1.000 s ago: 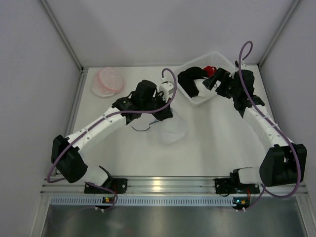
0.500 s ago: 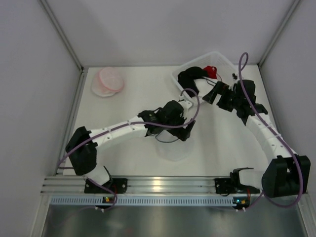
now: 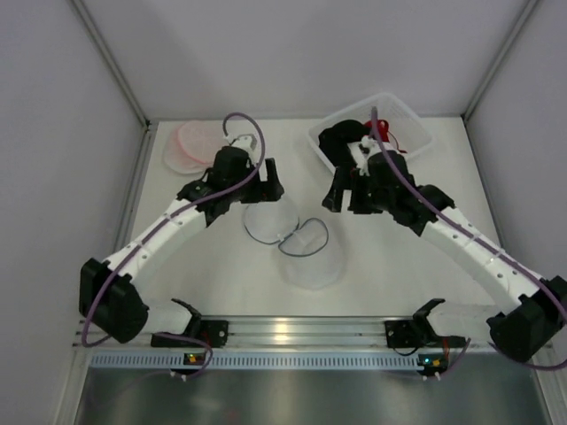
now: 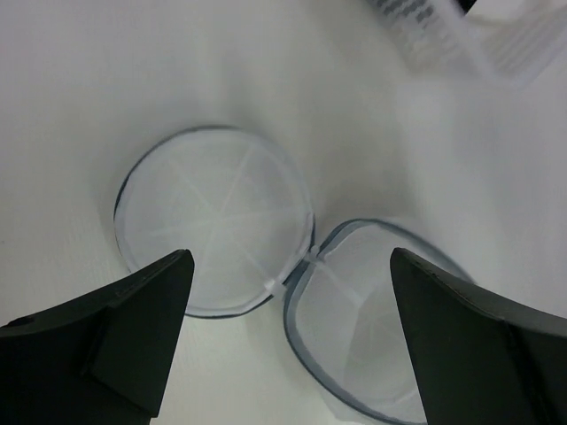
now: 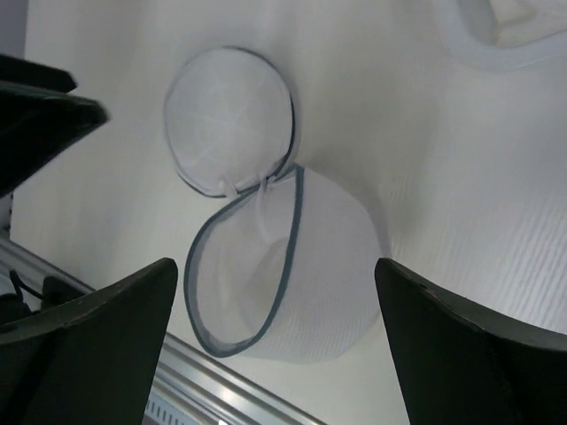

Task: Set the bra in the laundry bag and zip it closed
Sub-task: Move the laundry bag to the center of the board, then open the laundry bag at the center of the board, then pick up the bra from the bin.

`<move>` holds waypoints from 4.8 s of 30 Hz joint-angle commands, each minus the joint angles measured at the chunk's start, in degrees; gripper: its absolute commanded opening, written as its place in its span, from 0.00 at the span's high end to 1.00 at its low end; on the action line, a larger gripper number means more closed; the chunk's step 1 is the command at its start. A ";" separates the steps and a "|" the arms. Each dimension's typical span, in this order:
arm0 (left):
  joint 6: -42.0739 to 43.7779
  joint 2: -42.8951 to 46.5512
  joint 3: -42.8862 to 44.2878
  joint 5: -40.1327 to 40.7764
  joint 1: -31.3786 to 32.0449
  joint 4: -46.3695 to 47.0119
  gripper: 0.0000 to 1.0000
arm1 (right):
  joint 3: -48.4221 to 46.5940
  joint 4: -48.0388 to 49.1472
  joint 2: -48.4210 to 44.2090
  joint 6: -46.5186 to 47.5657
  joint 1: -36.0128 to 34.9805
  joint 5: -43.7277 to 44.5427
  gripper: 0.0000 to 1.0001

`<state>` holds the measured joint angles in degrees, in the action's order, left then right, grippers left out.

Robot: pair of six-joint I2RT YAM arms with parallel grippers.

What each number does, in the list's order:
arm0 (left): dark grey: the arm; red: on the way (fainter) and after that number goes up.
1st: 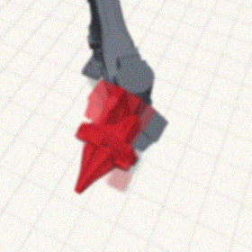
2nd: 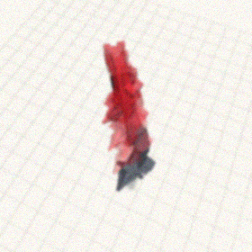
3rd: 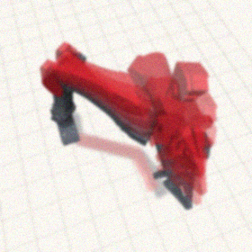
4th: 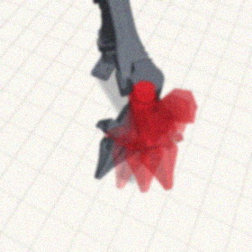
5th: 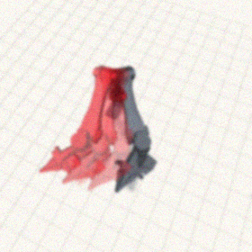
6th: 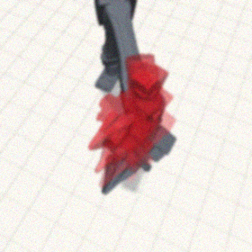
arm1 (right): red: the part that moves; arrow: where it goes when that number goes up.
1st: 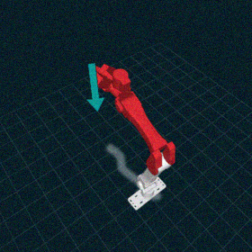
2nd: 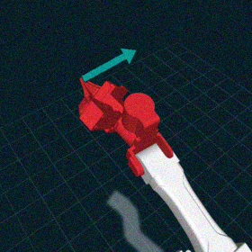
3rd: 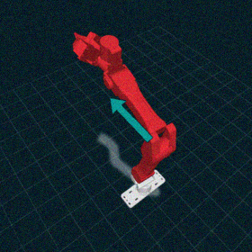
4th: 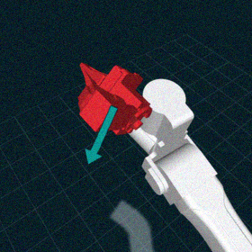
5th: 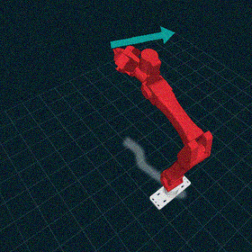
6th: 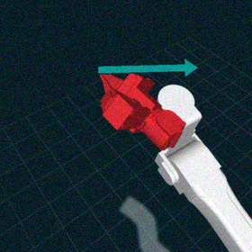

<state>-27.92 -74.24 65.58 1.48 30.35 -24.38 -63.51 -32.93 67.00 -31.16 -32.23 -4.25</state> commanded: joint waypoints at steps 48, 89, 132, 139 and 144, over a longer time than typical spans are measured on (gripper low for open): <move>-2.75 -26.57 -11.00 -0.16 16.23 33.86 0.30 | 10.59 3.14 -3.72 5.23 -15.23 25.87 1.00; -2.92 -11.81 10.38 10.55 8.32 -19.05 1.00 | -11.73 12.00 18.76 2.58 -2.40 3.89 0.99; -2.31 -8.03 2.54 10.48 5.42 -10.07 1.00 | -45.47 17.63 53.58 -1.36 13.24 11.55 0.18; -2.05 -7.06 1.13 10.65 5.42 -9.37 1.00 | -43.81 18.94 54.90 -7.34 12.81 12.51 0.18; -1.52 -6.62 0.69 11.00 5.34 -9.28 1.00 | -44.51 20.71 55.87 -10.15 12.54 12.86 0.18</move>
<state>-30.06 -83.46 66.78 12.27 36.03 -36.34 -105.86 -17.06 122.08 -38.02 -19.33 7.22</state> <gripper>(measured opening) 0.078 0.818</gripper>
